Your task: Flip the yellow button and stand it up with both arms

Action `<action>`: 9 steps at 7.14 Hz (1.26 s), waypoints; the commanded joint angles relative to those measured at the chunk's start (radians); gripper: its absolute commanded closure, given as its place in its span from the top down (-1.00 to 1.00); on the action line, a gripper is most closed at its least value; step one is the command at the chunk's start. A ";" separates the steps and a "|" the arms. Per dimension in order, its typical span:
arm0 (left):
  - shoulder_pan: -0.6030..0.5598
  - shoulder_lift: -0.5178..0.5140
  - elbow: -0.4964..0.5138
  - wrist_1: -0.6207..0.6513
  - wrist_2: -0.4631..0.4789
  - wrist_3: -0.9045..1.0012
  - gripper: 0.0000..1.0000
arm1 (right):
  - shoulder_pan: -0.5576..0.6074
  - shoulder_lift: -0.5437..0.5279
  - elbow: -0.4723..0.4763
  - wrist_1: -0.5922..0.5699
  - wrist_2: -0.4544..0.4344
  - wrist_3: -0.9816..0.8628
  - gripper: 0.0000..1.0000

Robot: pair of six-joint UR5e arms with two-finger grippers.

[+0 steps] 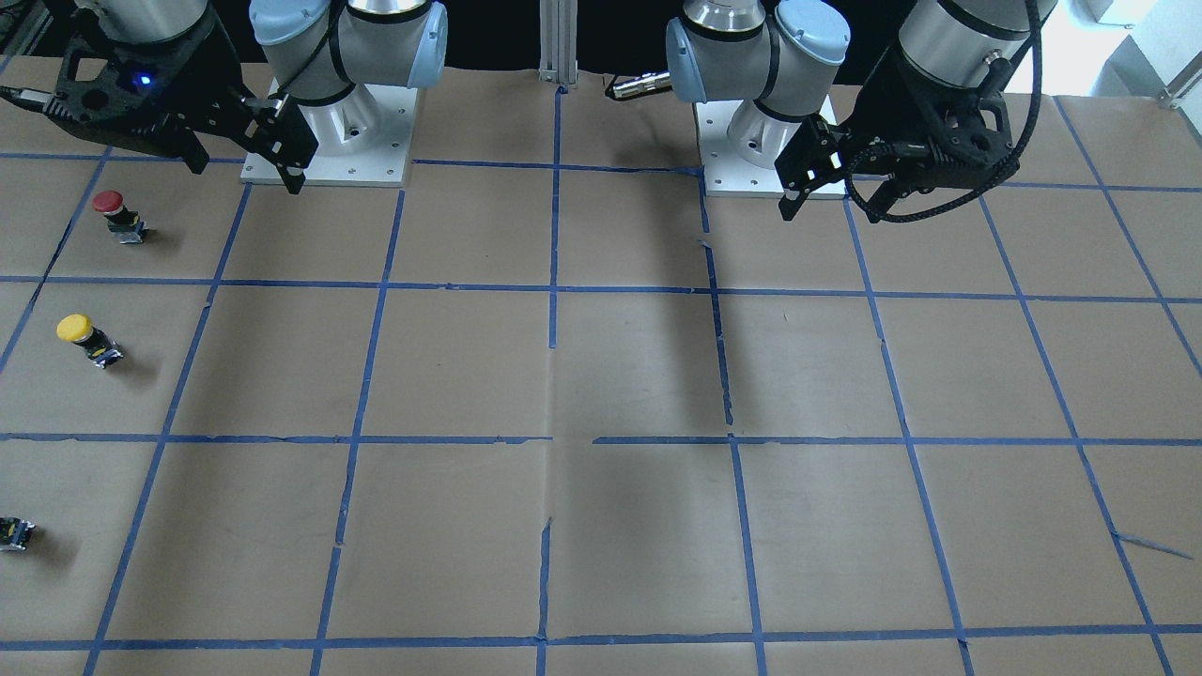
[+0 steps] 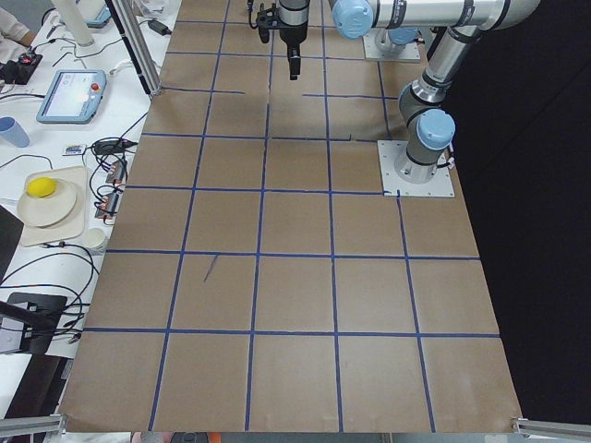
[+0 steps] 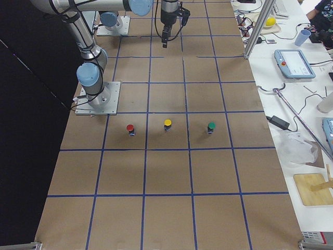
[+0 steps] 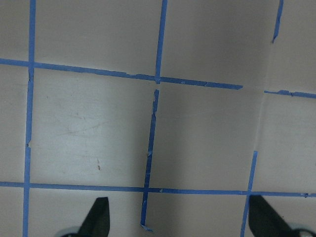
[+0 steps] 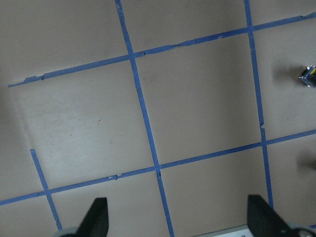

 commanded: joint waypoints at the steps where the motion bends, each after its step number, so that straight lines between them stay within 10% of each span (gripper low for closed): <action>1: 0.000 0.000 0.000 0.000 0.000 0.000 0.99 | 0.030 0.036 -0.036 -0.010 -0.007 -0.008 1.00; 9: 0.002 0.000 0.000 0.000 0.002 0.000 0.99 | 0.031 0.078 -0.081 0.006 0.053 -0.048 1.00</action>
